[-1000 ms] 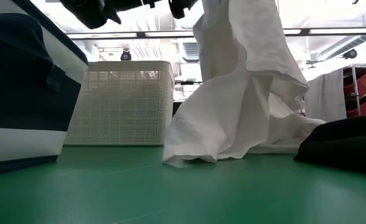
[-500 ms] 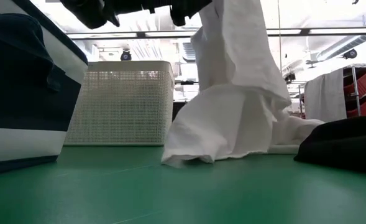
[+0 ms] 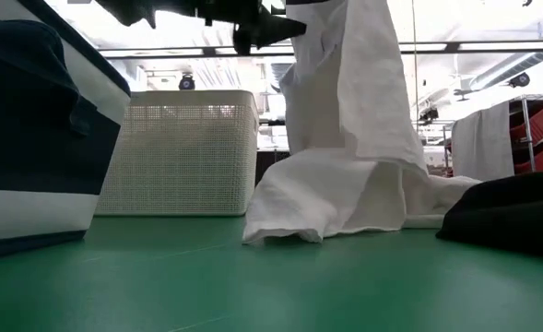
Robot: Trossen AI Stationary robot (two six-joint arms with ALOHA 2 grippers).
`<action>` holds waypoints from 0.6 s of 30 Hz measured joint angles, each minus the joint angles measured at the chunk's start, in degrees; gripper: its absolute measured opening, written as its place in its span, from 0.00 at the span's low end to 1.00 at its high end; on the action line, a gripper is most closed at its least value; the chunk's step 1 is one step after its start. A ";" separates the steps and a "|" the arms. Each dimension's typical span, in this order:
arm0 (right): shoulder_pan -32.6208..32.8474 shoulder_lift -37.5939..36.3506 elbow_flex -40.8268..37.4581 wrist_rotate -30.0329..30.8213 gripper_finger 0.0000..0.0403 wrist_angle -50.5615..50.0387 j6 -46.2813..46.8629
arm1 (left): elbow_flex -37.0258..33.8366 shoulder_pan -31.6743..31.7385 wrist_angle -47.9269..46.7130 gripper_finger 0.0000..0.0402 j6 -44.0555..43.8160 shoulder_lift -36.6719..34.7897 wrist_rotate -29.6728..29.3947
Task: Sort clothes
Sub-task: Put the white shirt into the blue bin
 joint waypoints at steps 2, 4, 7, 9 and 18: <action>0.00 0.00 0.00 0.01 0.03 -0.48 0.15 | 0.00 -0.11 -2.28 0.90 0.03 -1.19 0.09; 0.00 0.00 0.00 0.00 0.03 -0.50 0.43 | 0.00 -0.09 -3.81 0.90 0.31 -2.17 -0.20; 0.00 0.00 0.00 0.00 0.03 -0.52 0.43 | 0.00 -0.07 -5.60 0.90 0.50 -3.52 -3.70; 0.00 0.00 0.00 0.00 0.03 -0.56 0.43 | -0.02 -0.11 -6.37 0.90 0.50 -4.46 -5.08; 0.00 0.00 0.00 -0.02 0.03 -0.74 0.43 | -0.02 -0.96 -10.51 0.90 -0.49 -5.96 -10.39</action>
